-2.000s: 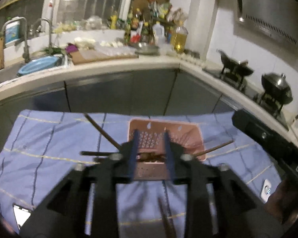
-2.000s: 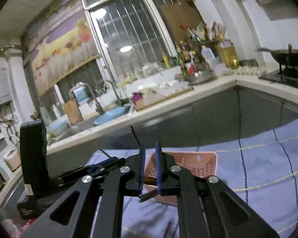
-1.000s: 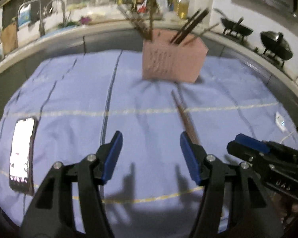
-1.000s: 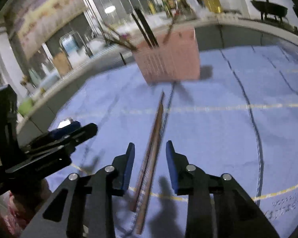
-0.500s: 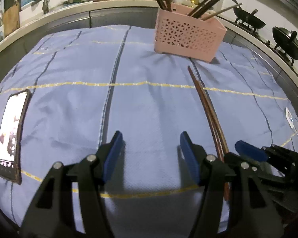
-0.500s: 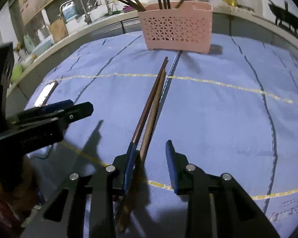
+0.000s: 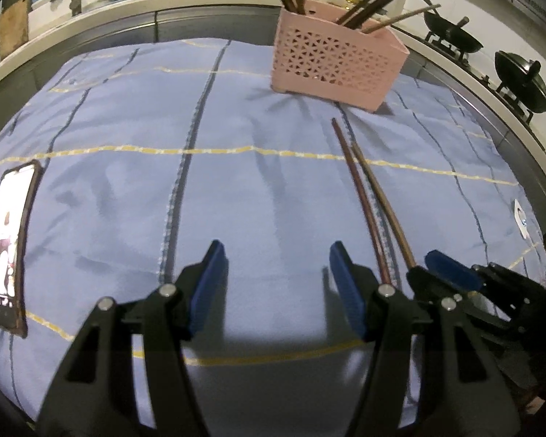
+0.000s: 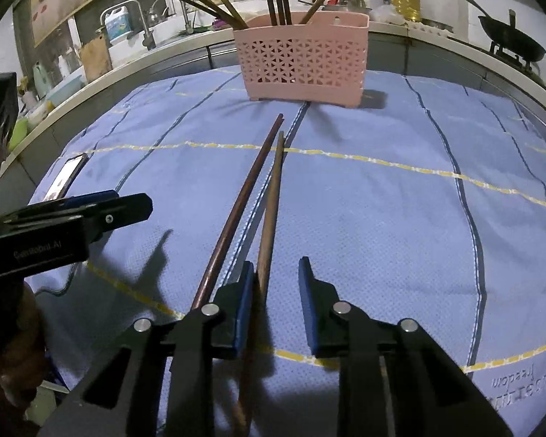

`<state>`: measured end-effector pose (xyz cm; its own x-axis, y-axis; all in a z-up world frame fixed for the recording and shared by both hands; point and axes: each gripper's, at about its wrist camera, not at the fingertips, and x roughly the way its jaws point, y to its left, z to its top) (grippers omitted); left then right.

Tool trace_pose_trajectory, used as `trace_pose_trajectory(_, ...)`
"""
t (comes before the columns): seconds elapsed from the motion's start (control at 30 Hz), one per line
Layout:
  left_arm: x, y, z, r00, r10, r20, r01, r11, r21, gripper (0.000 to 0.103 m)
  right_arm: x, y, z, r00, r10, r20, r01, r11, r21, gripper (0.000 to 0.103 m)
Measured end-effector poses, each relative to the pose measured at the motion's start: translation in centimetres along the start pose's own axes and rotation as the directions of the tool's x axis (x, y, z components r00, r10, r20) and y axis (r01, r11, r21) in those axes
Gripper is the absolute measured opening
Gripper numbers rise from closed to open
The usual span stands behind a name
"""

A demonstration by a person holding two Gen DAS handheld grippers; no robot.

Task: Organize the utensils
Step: 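Close the right tool on a dark chopstick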

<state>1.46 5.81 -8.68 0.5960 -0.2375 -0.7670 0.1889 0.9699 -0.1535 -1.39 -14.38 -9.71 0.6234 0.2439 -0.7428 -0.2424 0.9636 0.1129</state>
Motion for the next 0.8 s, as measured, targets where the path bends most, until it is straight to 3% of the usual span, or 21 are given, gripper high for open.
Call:
trace_pose_trajectory(0.17, 0.2, -1.6, 0.3, 1.0, 0.011, 0.002, -0.011, 0.999, 0.033, 0.058, -0.1, -1.2, -0.2, 0.999, -0.026, 0.018, 0.025, 0.999, 0.048, 0.007)
trace_pose_trajectory(0.4, 1.2, -3.0, 0.5, 0.991, 0.134, -0.01, -0.133, 0.988, 0.081, 0.058, -0.7, -4.0, -0.5, 0.999, -0.027, 0.035, 0.021, 0.989, 0.147, 0.007)
trace_pose_trajectory(0.8, 2.5, -2.7, 0.6, 0.977, 0.211, -0.042, -0.208, 0.975, 0.078, 0.058, -0.9, -5.0, -0.9, 0.998, 0.03, 0.06, -0.041, 0.978, 0.204, 0.007)
